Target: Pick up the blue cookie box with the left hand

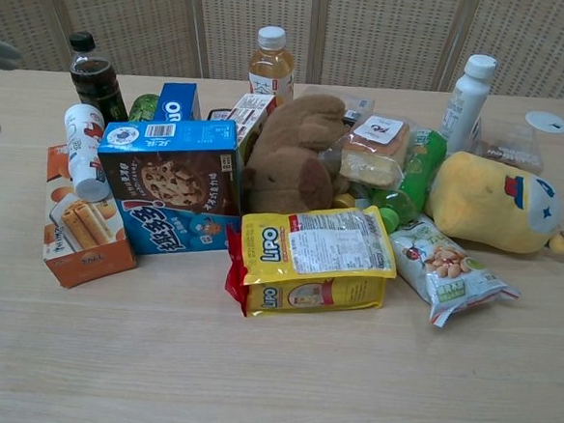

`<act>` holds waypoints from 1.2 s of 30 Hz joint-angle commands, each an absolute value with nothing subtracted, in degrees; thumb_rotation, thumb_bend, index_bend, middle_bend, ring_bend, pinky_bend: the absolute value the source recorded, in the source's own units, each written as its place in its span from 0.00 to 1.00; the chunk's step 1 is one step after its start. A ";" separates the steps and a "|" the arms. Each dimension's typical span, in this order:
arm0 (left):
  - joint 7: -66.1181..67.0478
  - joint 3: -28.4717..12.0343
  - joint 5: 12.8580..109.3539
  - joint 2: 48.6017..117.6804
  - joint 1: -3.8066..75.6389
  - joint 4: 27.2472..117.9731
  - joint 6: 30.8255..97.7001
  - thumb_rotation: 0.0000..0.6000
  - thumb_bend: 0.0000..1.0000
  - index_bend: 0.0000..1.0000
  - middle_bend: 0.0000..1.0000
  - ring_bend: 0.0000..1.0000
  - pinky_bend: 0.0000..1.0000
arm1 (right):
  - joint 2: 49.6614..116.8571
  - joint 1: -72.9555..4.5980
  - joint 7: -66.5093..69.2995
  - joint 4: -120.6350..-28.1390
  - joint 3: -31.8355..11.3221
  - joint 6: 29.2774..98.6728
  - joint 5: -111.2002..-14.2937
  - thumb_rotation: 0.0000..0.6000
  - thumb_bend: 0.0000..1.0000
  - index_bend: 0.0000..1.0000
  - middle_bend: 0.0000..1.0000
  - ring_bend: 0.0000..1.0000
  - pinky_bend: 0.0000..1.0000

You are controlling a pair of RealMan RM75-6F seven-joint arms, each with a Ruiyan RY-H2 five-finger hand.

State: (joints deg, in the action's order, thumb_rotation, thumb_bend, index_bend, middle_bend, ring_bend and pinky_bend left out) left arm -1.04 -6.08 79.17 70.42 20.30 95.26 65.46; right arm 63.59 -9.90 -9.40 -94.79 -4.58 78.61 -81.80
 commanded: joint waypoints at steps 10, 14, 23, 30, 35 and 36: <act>-6.60 -8.64 79.93 84.88 30.92 83.63 55.94 0.44 0.02 0.00 0.05 0.01 0.00 | 62.55 -8.76 -9.42 -96.14 -4.37 80.02 -81.77 0.60 0.00 0.00 0.00 0.00 0.00; -8.50 -8.63 80.24 87.71 32.81 81.73 54.48 0.59 0.14 0.02 0.10 0.11 0.00 | 62.30 -8.39 -9.28 -96.26 -4.26 80.34 -81.75 0.60 0.00 0.00 0.00 0.00 0.00; -12.67 -8.04 81.90 91.67 33.51 78.12 57.04 1.00 0.63 0.47 0.56 0.69 0.58 | 61.80 -7.85 -9.06 -96.60 -4.22 80.76 -81.62 0.58 0.00 0.00 0.00 0.00 0.00; -16.09 -8.57 82.20 92.04 32.56 77.34 60.86 1.00 0.64 0.57 0.67 0.83 0.73 | 62.20 -8.21 -8.92 -96.50 -4.39 80.16 -81.59 0.59 0.00 0.00 0.00 0.00 0.00; -19.35 -9.75 82.81 89.08 32.48 80.42 62.64 1.00 0.64 0.57 0.66 0.82 0.73 | 62.53 -8.58 -8.88 -96.26 -4.54 79.59 -81.43 0.58 0.00 0.00 0.00 0.00 0.00; -19.49 -10.28 82.97 87.97 32.56 81.41 63.17 1.00 0.64 0.57 0.66 0.82 0.73 | 62.60 -8.67 -8.85 -96.19 -4.58 79.46 -81.40 0.58 0.00 0.00 0.00 0.00 0.00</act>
